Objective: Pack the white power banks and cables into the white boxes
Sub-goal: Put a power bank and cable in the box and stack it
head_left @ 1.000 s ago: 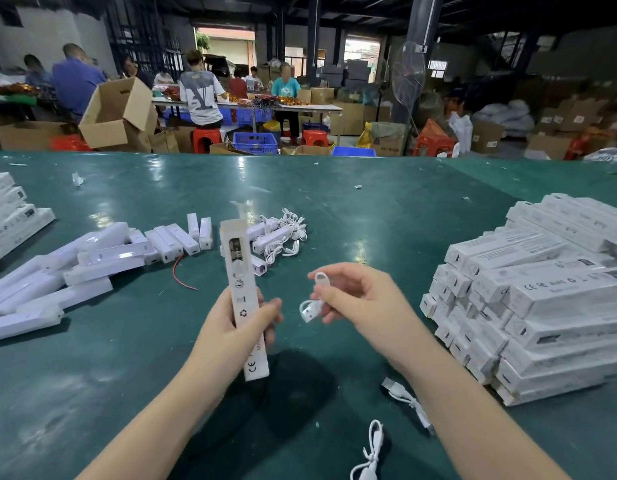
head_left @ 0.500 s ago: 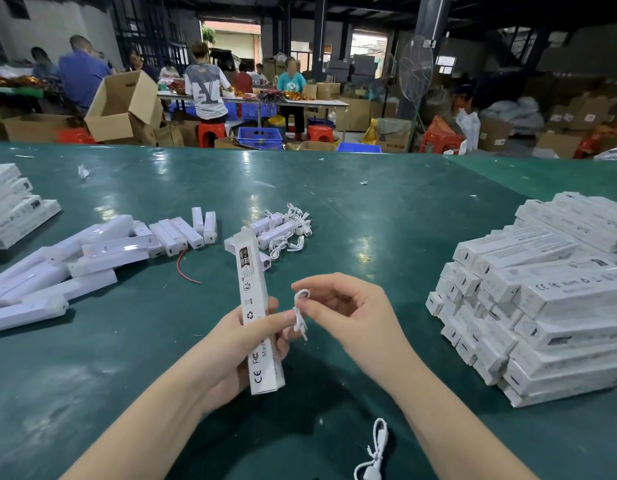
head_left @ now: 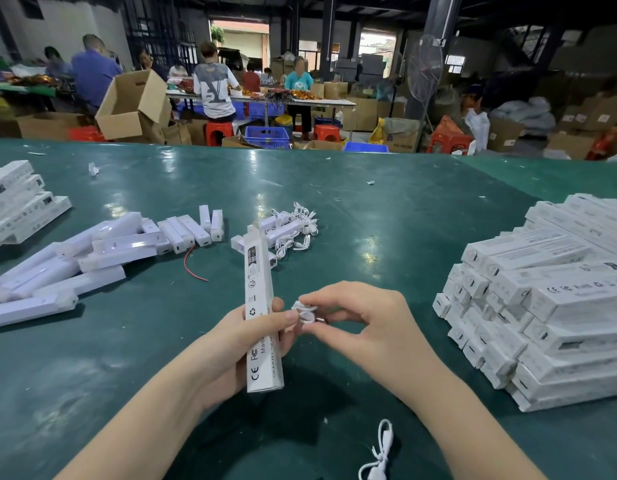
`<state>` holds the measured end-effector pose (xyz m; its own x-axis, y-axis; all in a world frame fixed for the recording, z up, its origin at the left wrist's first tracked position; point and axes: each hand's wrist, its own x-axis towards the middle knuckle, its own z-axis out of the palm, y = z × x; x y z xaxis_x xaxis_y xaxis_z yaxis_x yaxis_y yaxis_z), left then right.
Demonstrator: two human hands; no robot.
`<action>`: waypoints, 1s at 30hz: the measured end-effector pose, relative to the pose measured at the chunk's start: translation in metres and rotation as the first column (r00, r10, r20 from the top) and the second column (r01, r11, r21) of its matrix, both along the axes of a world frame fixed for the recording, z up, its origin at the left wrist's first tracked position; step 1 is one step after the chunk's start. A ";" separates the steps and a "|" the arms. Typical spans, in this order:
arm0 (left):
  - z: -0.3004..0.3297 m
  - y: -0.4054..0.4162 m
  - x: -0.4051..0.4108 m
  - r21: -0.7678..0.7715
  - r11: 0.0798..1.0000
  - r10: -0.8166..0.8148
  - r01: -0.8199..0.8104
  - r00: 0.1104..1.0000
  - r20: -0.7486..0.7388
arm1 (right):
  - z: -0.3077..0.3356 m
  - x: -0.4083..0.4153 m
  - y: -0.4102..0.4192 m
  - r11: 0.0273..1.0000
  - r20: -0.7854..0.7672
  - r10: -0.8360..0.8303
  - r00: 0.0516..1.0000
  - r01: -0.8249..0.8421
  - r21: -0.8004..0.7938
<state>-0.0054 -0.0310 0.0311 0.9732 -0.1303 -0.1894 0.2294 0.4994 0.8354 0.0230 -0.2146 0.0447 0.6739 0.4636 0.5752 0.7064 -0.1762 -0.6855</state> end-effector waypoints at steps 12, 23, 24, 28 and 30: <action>-0.010 0.013 0.001 0.823 0.010 -0.134 -0.568 0.815 0.564 | 0.024 0.000 -0.010 0.901 -0.053 -0.204 0.977 0.209 0.379; -0.011 0.011 0.001 0.839 -0.058 -0.145 -0.541 0.836 0.529 | 0.025 0.006 -0.023 0.968 -0.211 -0.238 0.948 0.250 0.032; -0.011 0.011 0.000 0.831 -0.074 -0.153 -0.551 0.830 0.536 | 0.025 0.007 -0.023 0.970 -0.259 -0.230 0.938 0.243 0.020; -0.009 0.006 -0.003 0.796 -0.109 -0.220 -0.596 0.795 0.565 | 0.024 0.008 -0.022 0.968 -0.409 -0.177 0.895 0.234 0.093; -0.009 0.004 -0.003 0.781 -0.111 -0.240 -0.615 0.779 0.579 | 0.021 0.006 -0.019 0.953 -0.428 -0.173 0.887 0.261 0.157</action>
<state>-0.0088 -0.0268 0.0225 0.8617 -0.0365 0.5061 -0.2311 -0.9162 0.3273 0.0291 -0.2336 0.0652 0.9379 0.1811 0.2960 0.3195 -0.1178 -0.9402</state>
